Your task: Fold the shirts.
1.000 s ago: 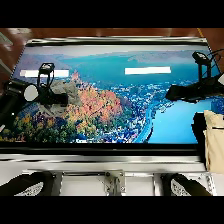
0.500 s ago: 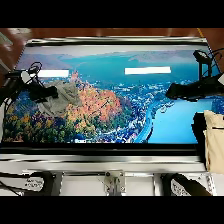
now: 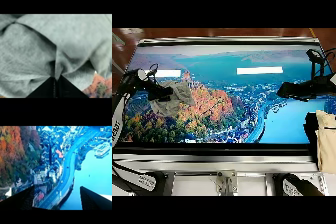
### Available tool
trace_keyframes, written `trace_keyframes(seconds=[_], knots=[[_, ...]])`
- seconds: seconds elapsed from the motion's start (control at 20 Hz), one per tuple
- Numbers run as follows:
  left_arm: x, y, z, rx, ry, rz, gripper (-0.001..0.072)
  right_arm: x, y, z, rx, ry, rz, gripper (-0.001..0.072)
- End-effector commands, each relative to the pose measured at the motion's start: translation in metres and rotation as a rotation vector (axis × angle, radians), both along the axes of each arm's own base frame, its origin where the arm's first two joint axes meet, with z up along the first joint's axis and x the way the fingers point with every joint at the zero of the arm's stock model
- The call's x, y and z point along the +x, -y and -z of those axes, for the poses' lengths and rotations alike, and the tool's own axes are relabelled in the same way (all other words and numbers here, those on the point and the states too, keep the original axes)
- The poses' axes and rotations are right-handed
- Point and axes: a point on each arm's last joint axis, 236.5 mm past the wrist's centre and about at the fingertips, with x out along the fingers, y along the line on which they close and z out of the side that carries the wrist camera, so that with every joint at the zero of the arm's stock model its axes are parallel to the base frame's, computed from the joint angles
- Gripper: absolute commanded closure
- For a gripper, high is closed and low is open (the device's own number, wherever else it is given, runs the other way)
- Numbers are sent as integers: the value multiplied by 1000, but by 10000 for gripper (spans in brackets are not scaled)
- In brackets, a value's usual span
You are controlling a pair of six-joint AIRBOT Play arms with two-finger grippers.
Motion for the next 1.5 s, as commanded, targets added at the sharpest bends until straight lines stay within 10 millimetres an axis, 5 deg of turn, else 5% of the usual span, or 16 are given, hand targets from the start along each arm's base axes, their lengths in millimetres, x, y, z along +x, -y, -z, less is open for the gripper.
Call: trace_keyframes(seconds=[0.0, 0.1, 0.25, 0.35, 0.45, 0.55, 0.65, 0.85, 0.9, 0.95, 1.0, 1.05, 1.15, 1.3, 1.45], knots=[[9, 28, -85, 16, 157, 180, 677, 4, 0, -2, 5, 18, 7, 32], [0, 66, -169, 23, 347, 279, 676, 12, 1, -7, 7, 56, 19, 32], [-63, 134, -280, -36, 586, 423, 677, 1, -6, -13, 25, 29, -8, 32], [-109, 169, -330, -102, 699, 481, 677, -8, -7, -31, 5, 60, -46, 33], [-135, 200, -347, -179, 727, 513, 676, -15, -5, -58, -21, 129, -51, 33], [-148, 242, -338, -234, 710, 589, 676, -26, -2, -78, -41, 177, -50, 32], [-154, 294, -309, -277, 667, 670, 676, -44, -2, -81, -55, 153, -63, 33], [-162, 398, -189, -278, 497, 816, 671, -85, 17, -56, -141, -44, -77, 33], [-162, 421, -159, -297, 453, 821, 550, -87, 24, -53, -168, -61, -65, 33], [-161, 440, -140, -347, 412, 784, 181, -87, 31, -52, -195, -68, -49, 32], [-155, 448, -124, -381, 357, 715, -11, -85, 38, -51, -221, -68, -31, 33], [-147, 442, -110, -366, 305, 687, -13, -84, 46, -49, -245, -75, -15, 33], [-130, 394, -95, -277, 210, 685, -13, -83, 57, -43, -288, -103, 4, 33], [-114, 289, -101, -161, 89, 727, 70, -77, 68, -25, -291, -156, 28, 33], [-105, 184, -115, -141, 59, 535, 65, -88, 78, 28, -183, -289, 87, 33]])
